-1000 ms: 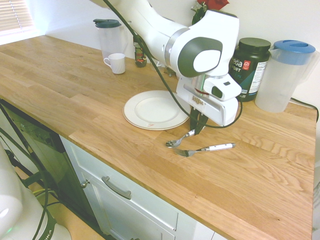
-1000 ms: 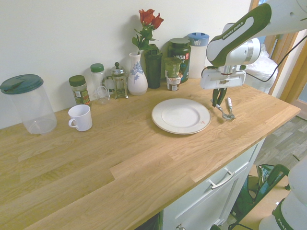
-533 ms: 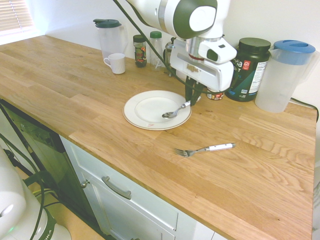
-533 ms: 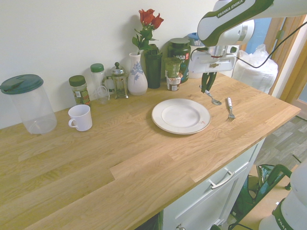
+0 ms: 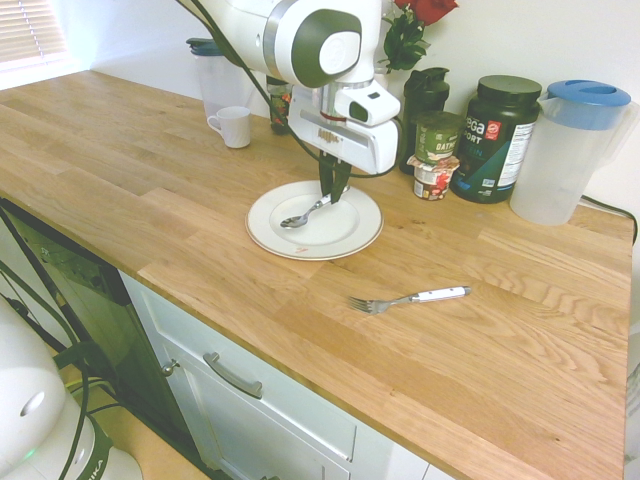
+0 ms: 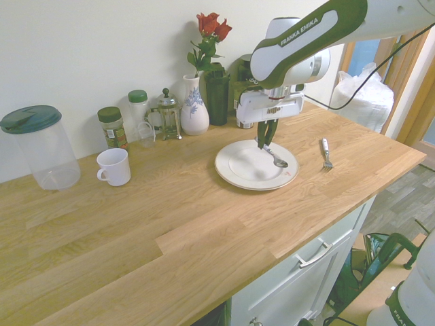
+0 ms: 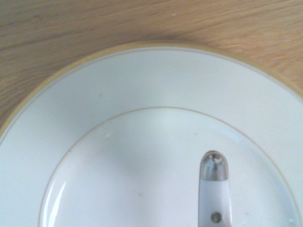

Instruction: Put the spoon into the plate

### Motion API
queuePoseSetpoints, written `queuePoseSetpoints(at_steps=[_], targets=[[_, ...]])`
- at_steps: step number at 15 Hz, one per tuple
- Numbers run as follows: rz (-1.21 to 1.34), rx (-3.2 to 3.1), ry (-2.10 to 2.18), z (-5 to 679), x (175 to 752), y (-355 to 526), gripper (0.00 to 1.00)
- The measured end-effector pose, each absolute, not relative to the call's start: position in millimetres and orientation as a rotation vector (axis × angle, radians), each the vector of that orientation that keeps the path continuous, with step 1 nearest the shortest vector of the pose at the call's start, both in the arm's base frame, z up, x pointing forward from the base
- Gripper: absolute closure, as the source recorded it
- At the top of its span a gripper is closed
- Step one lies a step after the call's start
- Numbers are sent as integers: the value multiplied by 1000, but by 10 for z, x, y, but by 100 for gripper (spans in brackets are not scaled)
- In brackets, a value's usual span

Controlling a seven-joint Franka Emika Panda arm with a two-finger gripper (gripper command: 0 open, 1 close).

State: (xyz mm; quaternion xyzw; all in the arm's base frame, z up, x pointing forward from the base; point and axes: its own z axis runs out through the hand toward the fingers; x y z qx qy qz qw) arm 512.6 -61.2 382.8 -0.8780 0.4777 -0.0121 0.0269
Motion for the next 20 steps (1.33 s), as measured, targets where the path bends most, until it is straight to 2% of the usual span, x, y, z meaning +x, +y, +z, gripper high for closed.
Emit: queuePoseSetpoints(at_steps=[2, 3, 15, 20], targets=[[-37, -2721, 1470, 3754, 5146, -519, 100], [-32, -2725, 1469, 3733, 5151, -495, 0], [-34, -2737, 1469, 3623, 5231, -489, 0], [-43, -2764, 1450, 3806, 5231, -581, 0]])
